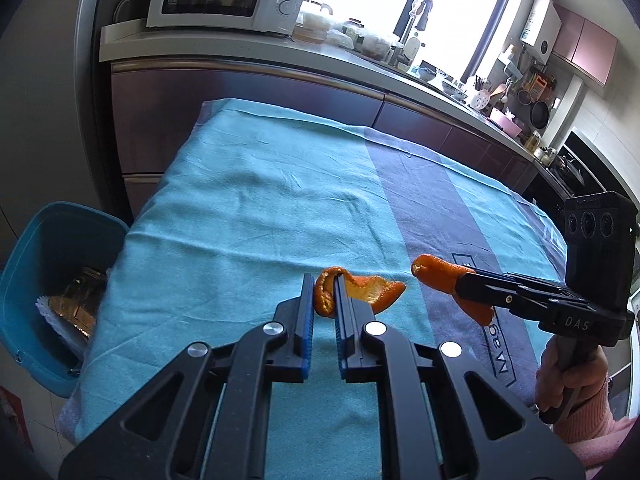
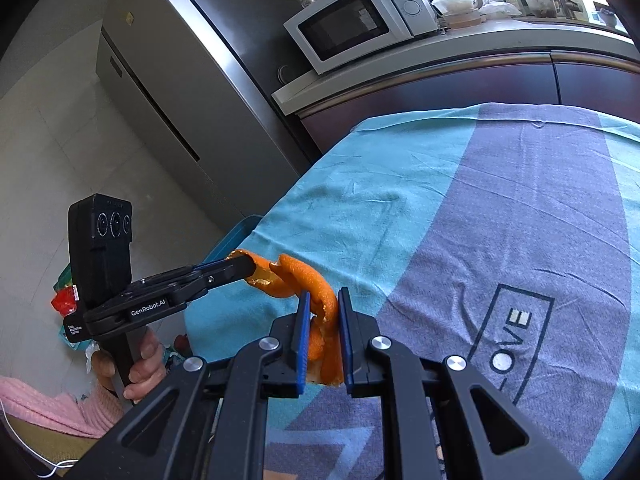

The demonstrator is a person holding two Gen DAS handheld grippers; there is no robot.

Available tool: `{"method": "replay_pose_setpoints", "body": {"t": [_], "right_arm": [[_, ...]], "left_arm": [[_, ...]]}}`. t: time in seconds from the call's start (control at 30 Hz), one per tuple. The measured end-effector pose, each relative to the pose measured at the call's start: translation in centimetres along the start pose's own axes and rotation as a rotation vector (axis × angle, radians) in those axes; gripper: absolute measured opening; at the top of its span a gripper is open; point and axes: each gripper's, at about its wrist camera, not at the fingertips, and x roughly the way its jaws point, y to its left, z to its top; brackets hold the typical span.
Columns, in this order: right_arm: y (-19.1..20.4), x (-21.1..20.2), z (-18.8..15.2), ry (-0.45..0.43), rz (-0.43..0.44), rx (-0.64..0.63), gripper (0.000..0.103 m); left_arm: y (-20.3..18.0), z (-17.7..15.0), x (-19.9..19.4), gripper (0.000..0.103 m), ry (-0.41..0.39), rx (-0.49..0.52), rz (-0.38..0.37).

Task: Collect trash
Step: 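Lift both orange peels and carry them toward the teal bin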

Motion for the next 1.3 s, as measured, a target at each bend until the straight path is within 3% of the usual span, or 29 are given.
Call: {"method": "replay_pose_setpoints", "body": {"t": [0.5, 1.3], "right_arm": [[2.4, 2.7, 1.5, 0.014, 0.057, -0.019, 0.012], [5.2, 6.8, 3.0, 0.061, 0.117, -0.054, 0.012]], "left_arm": [[2.5, 0.0, -3.9, 0.01, -0.065, -0.036, 0.081], [6.1, 0.1, -6.7, 0.01, -0.106, -0.099, 0.161]]}}
